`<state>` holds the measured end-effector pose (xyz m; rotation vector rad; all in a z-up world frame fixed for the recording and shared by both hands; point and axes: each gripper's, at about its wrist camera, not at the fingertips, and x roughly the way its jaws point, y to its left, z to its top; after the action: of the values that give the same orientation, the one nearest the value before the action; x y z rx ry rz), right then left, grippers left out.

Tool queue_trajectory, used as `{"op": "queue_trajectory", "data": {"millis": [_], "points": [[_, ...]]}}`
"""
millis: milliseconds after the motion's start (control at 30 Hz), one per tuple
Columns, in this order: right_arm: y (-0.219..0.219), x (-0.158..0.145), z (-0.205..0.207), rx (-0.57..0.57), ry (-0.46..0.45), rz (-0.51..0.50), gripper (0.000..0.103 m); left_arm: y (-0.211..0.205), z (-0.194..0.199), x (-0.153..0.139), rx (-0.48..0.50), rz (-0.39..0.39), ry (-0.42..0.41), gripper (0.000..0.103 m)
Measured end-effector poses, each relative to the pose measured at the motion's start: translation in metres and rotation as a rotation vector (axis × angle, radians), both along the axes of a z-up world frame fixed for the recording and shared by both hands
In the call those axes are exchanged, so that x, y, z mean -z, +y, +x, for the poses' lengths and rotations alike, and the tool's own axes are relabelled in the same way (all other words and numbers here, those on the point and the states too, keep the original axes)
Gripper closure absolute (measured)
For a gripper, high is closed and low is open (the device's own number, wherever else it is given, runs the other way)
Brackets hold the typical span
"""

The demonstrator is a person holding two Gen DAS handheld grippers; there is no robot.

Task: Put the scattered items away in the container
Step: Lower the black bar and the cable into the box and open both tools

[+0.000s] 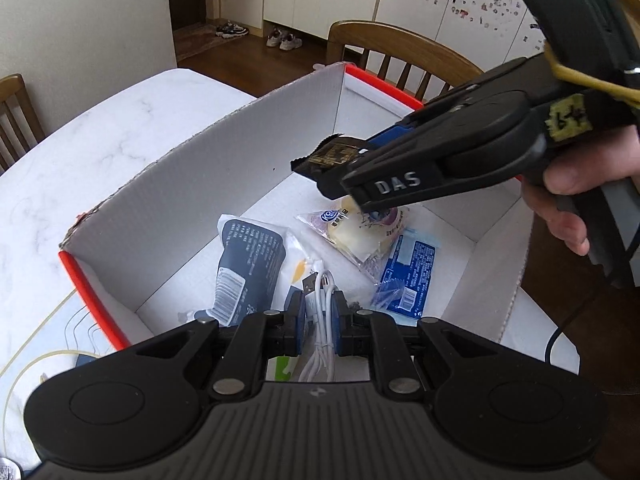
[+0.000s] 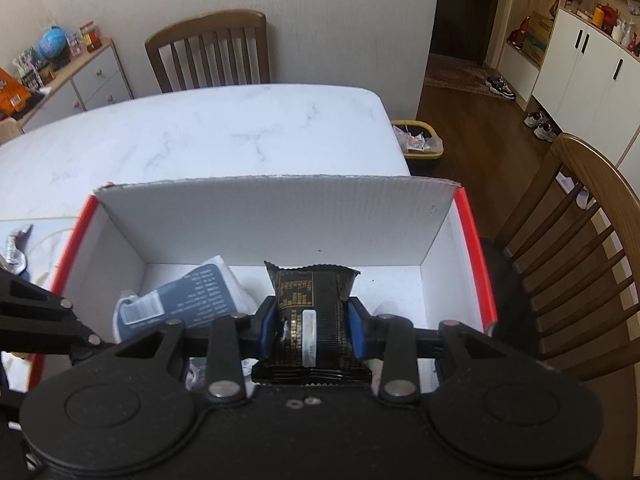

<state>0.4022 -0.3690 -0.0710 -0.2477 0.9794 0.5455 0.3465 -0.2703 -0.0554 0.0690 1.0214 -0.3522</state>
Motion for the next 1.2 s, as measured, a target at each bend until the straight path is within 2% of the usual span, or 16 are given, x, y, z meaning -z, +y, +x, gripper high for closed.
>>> {"op": "queue_trajectory", "data": {"millis": [433,1200], "points": [[0.015,0.027,0.028,0.008,0.044,-0.077,0.068,-0.001,0.018,0.016,-0.006,-0.018,0.071,0.091],[0.027,0.048,0.035,-0.01,0.092,-0.105,0.067,-0.001,0.031,0.04,0.01,-0.034,0.169,0.092]]}}
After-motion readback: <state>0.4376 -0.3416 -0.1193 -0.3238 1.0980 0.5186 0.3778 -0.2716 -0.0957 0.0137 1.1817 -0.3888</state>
